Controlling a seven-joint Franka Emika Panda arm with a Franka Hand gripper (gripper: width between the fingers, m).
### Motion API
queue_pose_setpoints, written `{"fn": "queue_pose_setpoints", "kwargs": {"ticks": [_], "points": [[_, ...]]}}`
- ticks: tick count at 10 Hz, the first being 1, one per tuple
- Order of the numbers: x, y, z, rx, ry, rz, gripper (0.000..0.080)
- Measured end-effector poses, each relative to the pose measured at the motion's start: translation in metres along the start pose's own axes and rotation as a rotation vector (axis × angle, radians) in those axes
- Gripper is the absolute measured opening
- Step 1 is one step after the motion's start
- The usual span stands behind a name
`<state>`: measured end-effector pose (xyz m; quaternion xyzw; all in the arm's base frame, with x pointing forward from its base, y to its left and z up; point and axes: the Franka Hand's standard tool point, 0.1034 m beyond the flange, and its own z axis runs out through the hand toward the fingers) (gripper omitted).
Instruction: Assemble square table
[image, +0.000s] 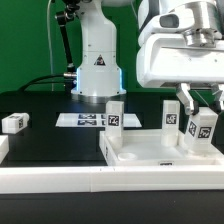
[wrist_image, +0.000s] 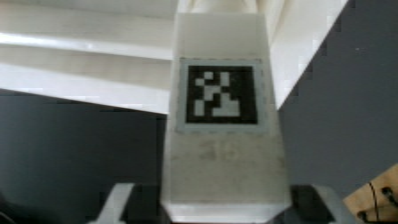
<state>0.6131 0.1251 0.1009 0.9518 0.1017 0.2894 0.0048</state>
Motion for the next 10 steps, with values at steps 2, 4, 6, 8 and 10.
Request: {"fn": "queue_pose_setpoints", "kwargs": {"ticks": [2,4,6,8,10], "points": [[-0.0024,-0.0003,-0.0019,-0.007,0.038,0.003,0.029],[-0.0023,-0.0001,-0.0018,-0.007,0.037,-0.007,0.0366],[-0.0023,-0.0001,-0.0018,-0.007,0.037,-0.014,0.0546],[-0.0023,-0.0001,-0.0018,-0.007,0.037,-0.02,0.0643],[-0.0023,-0.0001,-0.0018,-0.007,0.037,-0.027,0.0648]]}}
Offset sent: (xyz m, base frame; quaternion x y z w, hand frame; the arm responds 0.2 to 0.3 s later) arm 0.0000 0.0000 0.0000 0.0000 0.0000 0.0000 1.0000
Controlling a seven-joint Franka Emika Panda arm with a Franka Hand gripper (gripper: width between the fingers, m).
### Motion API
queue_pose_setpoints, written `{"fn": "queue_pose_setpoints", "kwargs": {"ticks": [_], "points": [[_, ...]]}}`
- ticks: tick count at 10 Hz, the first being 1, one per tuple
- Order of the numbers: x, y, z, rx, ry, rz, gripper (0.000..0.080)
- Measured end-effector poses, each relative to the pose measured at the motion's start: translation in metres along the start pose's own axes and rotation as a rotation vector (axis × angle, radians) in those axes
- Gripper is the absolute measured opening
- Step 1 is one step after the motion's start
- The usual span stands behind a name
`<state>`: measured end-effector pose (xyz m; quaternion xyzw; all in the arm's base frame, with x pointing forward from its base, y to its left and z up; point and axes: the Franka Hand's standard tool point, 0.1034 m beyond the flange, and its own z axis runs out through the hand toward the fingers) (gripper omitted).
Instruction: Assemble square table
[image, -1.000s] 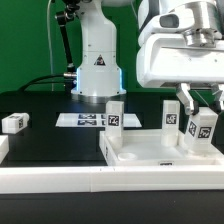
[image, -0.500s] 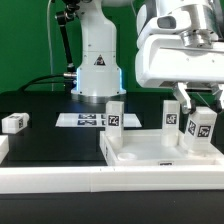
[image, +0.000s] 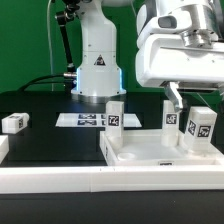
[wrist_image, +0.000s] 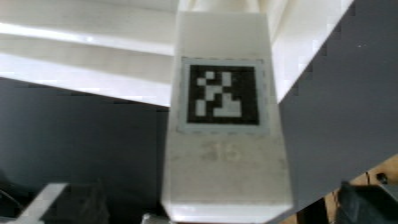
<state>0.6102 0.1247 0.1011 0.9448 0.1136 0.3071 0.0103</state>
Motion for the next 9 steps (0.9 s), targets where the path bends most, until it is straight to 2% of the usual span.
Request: {"fn": "queue_pose_setpoints", "kwargs": {"ticks": [3,6,8,9], "points": [[0.009,0.006,-0.009,0.002,-0.014,-0.012,0.0649],[0.007,0.007,-0.01,0.01,-0.067,-0.014,0.0649],[0.005,0.0,-0.009,0.043,-0.225,-0.011,0.0649],[0.001,0.005,-0.007,0.049,-0.302,-0.014,0.0649]]}}
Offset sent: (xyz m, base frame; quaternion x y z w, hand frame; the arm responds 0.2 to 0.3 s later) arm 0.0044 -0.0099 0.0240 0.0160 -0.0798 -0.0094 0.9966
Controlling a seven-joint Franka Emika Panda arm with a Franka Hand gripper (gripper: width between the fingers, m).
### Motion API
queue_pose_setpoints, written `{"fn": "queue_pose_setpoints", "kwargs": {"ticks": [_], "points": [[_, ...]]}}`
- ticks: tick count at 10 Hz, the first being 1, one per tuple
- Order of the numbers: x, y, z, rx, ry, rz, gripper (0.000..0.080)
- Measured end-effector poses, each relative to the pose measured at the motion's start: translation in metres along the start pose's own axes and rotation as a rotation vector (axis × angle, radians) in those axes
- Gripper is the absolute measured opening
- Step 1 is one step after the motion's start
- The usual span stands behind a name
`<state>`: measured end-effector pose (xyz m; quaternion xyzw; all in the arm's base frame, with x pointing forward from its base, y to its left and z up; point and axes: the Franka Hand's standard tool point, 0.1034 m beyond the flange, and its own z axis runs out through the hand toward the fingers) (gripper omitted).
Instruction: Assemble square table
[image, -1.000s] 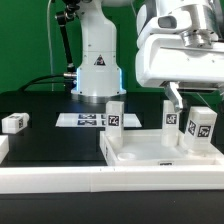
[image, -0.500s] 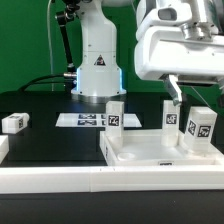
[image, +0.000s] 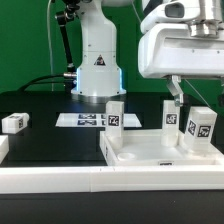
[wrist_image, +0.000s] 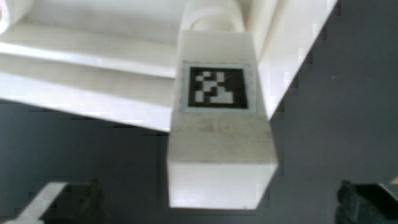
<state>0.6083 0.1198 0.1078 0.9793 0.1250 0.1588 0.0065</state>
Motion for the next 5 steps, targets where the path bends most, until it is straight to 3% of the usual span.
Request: {"fn": "queue_pose_setpoints", "kwargs": {"ticks": [3,5], "points": [[0.0052,0.0104,0.0014,0.02,-0.188,0.016,0.0649],[-0.0019,0.0066,0.0001,0.036,-0.355,0.023,0.0649]]}}
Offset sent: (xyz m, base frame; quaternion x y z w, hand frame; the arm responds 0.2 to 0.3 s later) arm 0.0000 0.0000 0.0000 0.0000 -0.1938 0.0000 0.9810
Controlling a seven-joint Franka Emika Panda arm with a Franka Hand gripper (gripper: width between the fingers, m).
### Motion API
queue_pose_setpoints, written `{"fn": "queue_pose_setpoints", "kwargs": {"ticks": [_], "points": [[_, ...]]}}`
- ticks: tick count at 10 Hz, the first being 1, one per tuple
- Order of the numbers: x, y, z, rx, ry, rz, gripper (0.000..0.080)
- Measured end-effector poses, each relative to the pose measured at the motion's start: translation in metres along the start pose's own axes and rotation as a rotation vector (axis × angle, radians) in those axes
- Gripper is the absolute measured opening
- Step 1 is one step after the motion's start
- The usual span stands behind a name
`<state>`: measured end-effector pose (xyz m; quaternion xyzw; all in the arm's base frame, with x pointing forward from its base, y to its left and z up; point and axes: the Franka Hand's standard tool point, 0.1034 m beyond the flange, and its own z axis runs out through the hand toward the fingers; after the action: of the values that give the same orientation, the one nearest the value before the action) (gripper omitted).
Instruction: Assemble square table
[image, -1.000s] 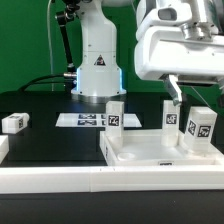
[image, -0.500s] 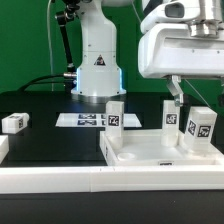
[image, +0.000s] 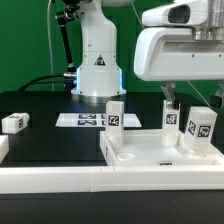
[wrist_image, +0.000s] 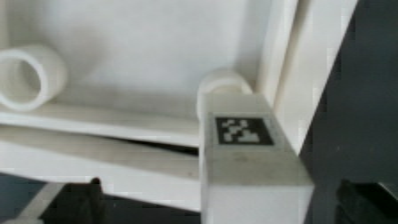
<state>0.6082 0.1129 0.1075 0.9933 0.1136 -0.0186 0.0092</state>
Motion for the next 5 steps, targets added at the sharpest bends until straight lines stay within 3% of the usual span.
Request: {"fn": "queue_pose_setpoints", "kwargs": {"ticks": [5], "points": [[0.0118,0.007,0.0084,-0.008,0.012,0.02,0.0649]]}}
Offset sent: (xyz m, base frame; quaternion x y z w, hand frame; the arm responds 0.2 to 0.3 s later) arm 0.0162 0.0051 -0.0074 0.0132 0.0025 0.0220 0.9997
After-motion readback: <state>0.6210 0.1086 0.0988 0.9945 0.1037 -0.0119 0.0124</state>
